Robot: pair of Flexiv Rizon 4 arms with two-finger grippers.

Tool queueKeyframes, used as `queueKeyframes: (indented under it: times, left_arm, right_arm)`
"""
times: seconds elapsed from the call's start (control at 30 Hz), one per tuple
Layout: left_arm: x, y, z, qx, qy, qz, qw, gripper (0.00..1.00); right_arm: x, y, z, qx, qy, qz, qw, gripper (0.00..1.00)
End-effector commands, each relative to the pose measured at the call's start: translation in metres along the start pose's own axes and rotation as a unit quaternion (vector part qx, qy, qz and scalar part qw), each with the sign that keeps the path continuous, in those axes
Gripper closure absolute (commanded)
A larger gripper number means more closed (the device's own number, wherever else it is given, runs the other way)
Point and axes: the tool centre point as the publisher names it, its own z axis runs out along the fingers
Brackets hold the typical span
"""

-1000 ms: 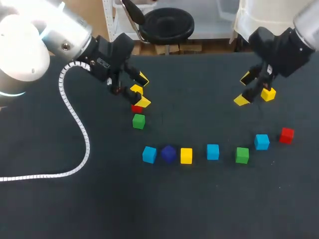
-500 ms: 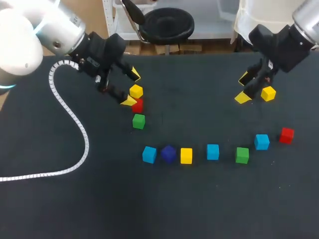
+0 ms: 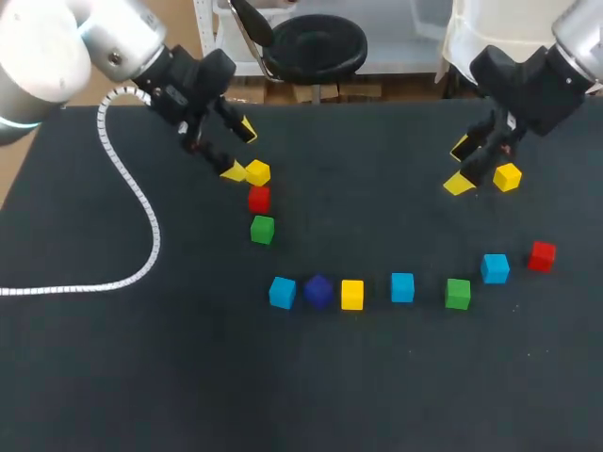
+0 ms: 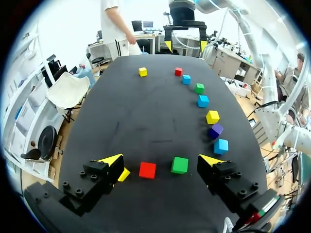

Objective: Place the blue cubes, place green cubes on the blue cubes, place the yellow cubes on the green cubes, then place the red cubes on the yellow cubes, and place purple cube on the red cubes.

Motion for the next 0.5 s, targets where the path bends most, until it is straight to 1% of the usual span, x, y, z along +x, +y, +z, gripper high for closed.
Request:
queueKeyframes:
  times: [0.03, 0.43, 0.47, 0.5]
  left_arm:
    - [0.003, -0.004, -0.009, -0.008, 0.001, -0.020, 1.000, 0.00]
    - [0.003, -0.004, -0.009, -0.008, 0.001, -0.020, 1.000, 0.00]
    - [0.003, -0.004, -0.009, -0.008, 0.001, -0.020, 1.000, 0.00]
    - [0.003, -0.004, -0.009, -0.008, 0.001, -0.020, 1.000, 0.00]
  right_arm:
    - [0.000, 0.000, 0.000, -0.001, -0.001, 0.000, 1.000, 0.00]
    - [0.000, 0.000, 0.000, -0.001, -0.001, 0.000, 1.000, 0.00]
    - [-0.013, 0.006, 0.004, -0.007, -0.001, -0.031, 0.999, 0.00]
    - [-0.024, 0.013, 0.012, -0.016, 0.014, -0.058, 0.998, 0.00]
